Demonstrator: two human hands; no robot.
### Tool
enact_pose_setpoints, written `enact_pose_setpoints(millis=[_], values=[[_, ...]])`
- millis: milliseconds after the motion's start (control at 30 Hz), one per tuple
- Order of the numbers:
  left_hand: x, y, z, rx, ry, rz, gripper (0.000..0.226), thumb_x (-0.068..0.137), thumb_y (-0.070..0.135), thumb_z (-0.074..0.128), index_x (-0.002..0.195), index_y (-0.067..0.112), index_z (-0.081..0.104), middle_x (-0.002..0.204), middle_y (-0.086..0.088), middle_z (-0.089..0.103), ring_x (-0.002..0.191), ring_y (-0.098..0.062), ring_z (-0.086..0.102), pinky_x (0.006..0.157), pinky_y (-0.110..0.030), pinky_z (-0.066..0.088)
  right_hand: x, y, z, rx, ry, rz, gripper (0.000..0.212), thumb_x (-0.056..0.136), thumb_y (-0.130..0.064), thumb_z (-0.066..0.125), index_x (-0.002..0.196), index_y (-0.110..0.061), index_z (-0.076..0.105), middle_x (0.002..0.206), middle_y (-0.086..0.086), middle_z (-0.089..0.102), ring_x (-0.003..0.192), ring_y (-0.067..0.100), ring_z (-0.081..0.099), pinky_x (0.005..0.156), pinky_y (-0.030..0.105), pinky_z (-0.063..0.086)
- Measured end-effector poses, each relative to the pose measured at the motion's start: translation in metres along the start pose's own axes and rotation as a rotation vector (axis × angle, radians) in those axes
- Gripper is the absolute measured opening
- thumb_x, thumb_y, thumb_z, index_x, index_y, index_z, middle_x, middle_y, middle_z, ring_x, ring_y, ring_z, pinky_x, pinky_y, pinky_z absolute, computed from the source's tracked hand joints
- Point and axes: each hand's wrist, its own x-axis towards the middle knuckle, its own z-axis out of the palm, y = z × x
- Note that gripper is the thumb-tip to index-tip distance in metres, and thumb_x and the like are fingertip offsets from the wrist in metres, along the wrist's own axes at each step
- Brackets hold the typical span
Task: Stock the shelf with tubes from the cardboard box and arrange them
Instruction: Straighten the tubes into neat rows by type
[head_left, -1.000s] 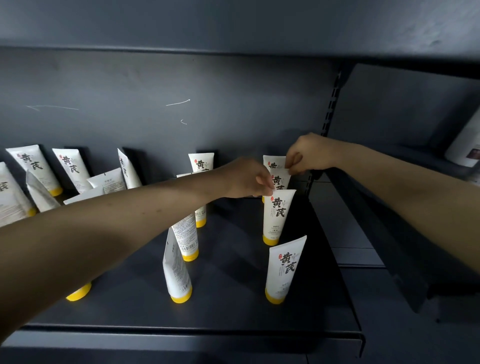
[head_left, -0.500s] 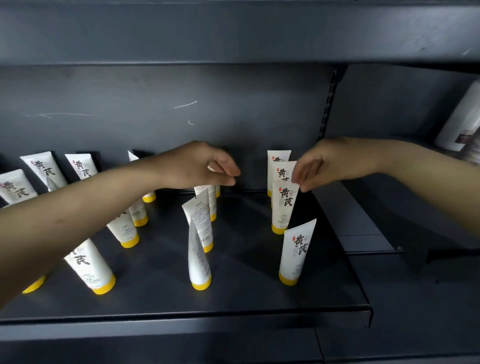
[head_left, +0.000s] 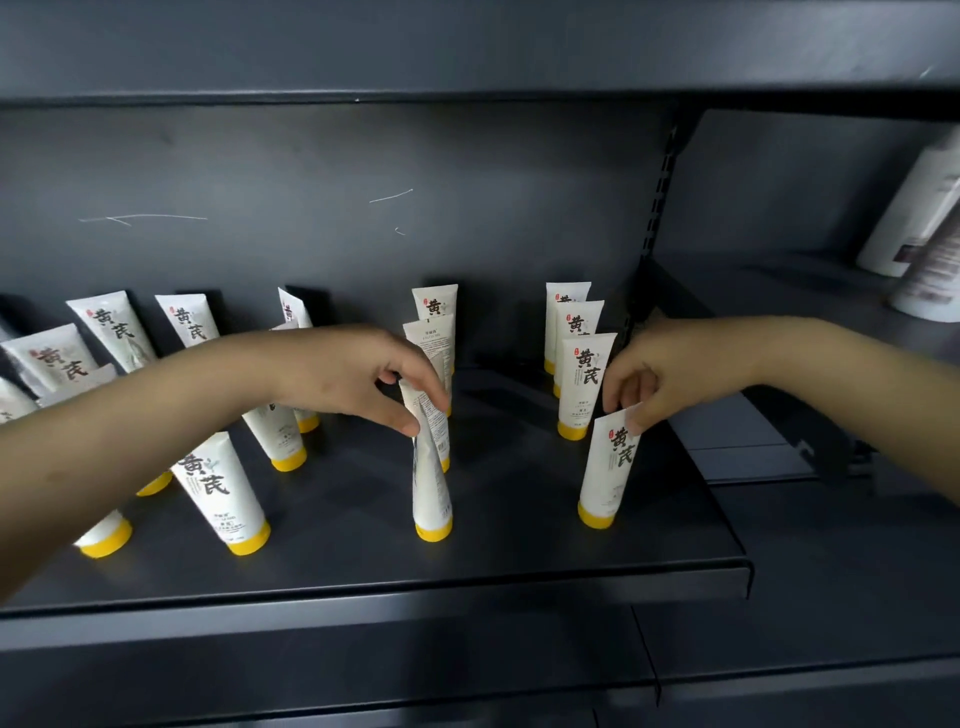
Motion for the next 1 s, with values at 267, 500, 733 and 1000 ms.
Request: enact_pose_setpoints(millis=[267, 500, 733, 1000], values=[[0.004, -0.004, 0.010, 0.005, 0.008, 0.007, 0.019, 0.081, 0.033, 0.070, 0.100, 0.034, 0.070, 0.100, 0.021, 0.067, 0.099, -0.001, 0.061, 0.088, -0.026, 0.049, 0.003, 0.001, 0.017, -0.165, 0.072, 0.001, 0.005, 0.084, -0.034, 0.069, 0.088, -0.036, 0.068, 0.069, -0.039, 0.057, 0.072, -0.011, 0.056, 0.060, 0.008, 0.040], [0.002, -0.005, 0.012, -0.005, 0.034, 0.014, 0.016, 0.081, 0.036, 0.069, 0.096, 0.036, 0.071, 0.095, 0.024, 0.067, 0.094, 0.003, 0.063, 0.085, -0.024, 0.052, 0.001, -0.003, 0.018, -0.202, 0.130, 0.019, 0.017, 0.084, -0.032, 0.069, 0.099, -0.025, 0.072, 0.072, -0.031, 0.059, 0.071, -0.001, 0.059, 0.061, 0.013, 0.040], [0.000, -0.001, 0.015, 0.032, 0.087, -0.002, 0.010, 0.081, 0.037, 0.069, 0.090, 0.041, 0.070, 0.088, 0.026, 0.067, 0.085, 0.003, 0.064, 0.079, -0.021, 0.052, -0.005, -0.006, 0.020, -0.224, 0.143, 0.015, 0.021, 0.085, -0.031, 0.068, 0.105, -0.023, 0.070, 0.069, -0.037, 0.041, 0.069, -0.032, 0.042, 0.056, 0.007, 0.033], [-0.002, 0.005, 0.022, 0.082, 0.212, -0.075, 0.010, 0.082, 0.034, 0.069, 0.091, 0.032, 0.074, 0.081, 0.026, 0.066, 0.082, 0.010, 0.059, 0.070, -0.007, 0.044, -0.007, -0.005, 0.020, -0.236, 0.153, 0.024, 0.021, 0.086, -0.032, 0.067, 0.104, -0.023, 0.070, 0.057, -0.040, 0.047, 0.066, -0.027, 0.046, 0.058, 0.009, 0.030]])
